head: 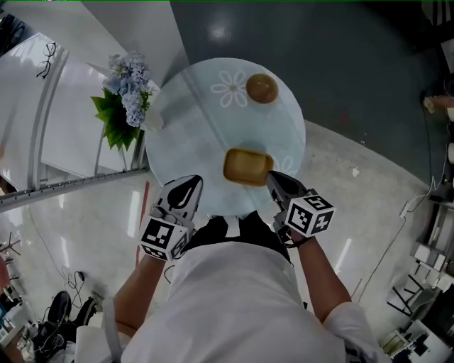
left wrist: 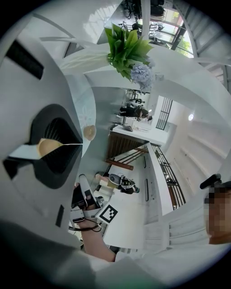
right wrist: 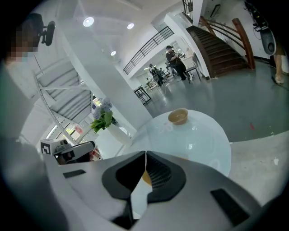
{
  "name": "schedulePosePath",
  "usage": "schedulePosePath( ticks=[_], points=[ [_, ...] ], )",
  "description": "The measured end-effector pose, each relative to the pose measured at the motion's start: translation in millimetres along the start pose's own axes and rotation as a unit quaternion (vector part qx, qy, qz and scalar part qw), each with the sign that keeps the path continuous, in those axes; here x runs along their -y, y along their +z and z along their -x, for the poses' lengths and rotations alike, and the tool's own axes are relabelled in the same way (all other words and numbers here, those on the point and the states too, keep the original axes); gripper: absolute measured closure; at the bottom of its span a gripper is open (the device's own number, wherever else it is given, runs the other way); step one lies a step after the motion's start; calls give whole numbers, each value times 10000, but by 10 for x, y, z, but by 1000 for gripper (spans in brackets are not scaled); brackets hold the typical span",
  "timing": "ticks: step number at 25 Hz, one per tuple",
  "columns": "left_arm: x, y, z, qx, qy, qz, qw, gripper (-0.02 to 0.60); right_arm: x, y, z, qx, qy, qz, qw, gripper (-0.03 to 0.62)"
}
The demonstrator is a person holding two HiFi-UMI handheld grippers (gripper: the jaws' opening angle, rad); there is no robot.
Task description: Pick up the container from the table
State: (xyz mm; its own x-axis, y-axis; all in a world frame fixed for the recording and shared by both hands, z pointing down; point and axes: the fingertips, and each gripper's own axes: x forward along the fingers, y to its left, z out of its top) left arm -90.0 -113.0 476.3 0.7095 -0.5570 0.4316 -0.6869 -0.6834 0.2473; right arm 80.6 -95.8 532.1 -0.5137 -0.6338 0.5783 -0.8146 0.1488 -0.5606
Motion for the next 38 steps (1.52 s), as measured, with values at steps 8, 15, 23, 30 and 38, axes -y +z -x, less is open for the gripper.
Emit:
schedulePosePath(
  ticks=[8, 15, 23, 30, 38],
  points=[
    [133, 22, -326, -113, 279, 154, 9994, 560, 483, -21, -161, -445, -164, 109, 9988, 569],
    [231, -28, -540, -245, 359, 245, 9988, 560, 781, -190, -339, -744, -299, 49, 9968, 569],
    [234, -171, -559, -445, 429, 325, 9976, 560, 1050, -365, -441, -875, -626, -10, 9942, 538],
    [197, -284, -506, -580, 396, 368, 9969, 559, 1179, -576, -553, -1042, -895, -52, 9905, 474],
    [148, -385, -441, -682, 400, 417, 9960, 560, 1247, -881, -665, -1334, -1051, -136, 9854, 468]
  ],
)
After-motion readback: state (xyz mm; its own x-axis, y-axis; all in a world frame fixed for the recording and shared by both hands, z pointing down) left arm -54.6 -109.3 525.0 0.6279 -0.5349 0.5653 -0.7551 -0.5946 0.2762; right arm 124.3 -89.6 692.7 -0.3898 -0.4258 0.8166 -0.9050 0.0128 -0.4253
